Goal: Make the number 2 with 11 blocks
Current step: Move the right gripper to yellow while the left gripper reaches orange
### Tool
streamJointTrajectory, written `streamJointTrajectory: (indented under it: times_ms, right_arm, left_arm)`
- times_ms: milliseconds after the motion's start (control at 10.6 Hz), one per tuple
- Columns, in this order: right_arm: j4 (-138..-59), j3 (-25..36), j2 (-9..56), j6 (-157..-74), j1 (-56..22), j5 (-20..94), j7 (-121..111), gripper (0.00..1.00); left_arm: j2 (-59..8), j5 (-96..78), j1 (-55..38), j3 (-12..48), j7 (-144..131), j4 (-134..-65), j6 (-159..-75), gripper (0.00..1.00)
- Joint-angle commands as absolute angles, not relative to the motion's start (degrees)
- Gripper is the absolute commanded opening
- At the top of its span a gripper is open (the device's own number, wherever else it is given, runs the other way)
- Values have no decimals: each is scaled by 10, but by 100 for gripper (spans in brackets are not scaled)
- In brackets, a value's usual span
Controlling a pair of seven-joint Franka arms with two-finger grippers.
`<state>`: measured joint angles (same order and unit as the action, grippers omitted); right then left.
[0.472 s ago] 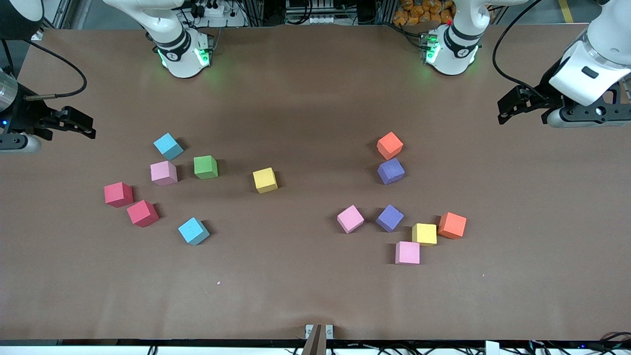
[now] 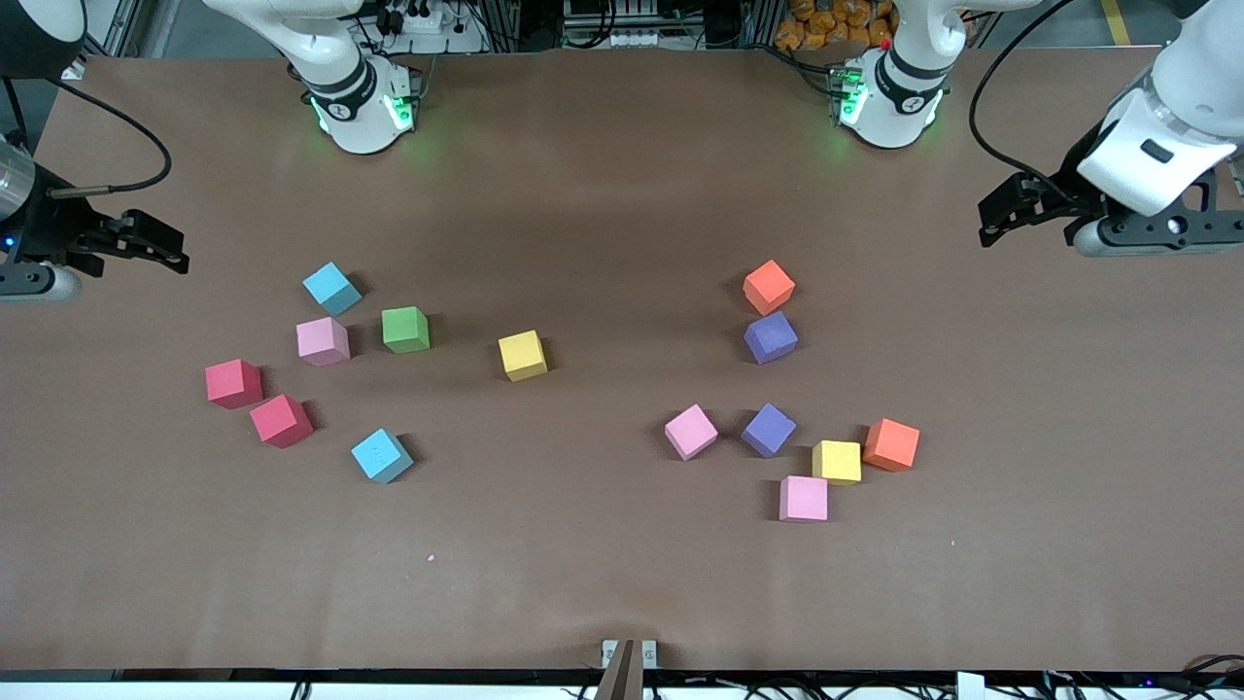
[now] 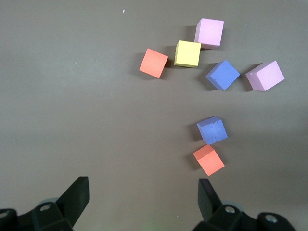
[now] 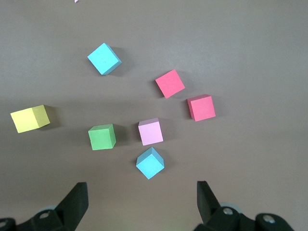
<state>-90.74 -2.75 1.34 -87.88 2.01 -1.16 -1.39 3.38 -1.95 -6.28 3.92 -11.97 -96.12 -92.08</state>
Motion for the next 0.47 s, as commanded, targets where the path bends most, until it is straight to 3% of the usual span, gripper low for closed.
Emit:
streamJointTrajectory:
  times_ms: [0,378]
  right_arm:
    - [-905,-33,12,-879,28,-9,-17,100]
    - [-897,-37,32,-876,-5,-10,-16,100]
  left_arm:
    - [5,-31,-78,76,-182,-963,-924,100]
    - [0,-36,-80,129,-263,-1084,-1039,100]
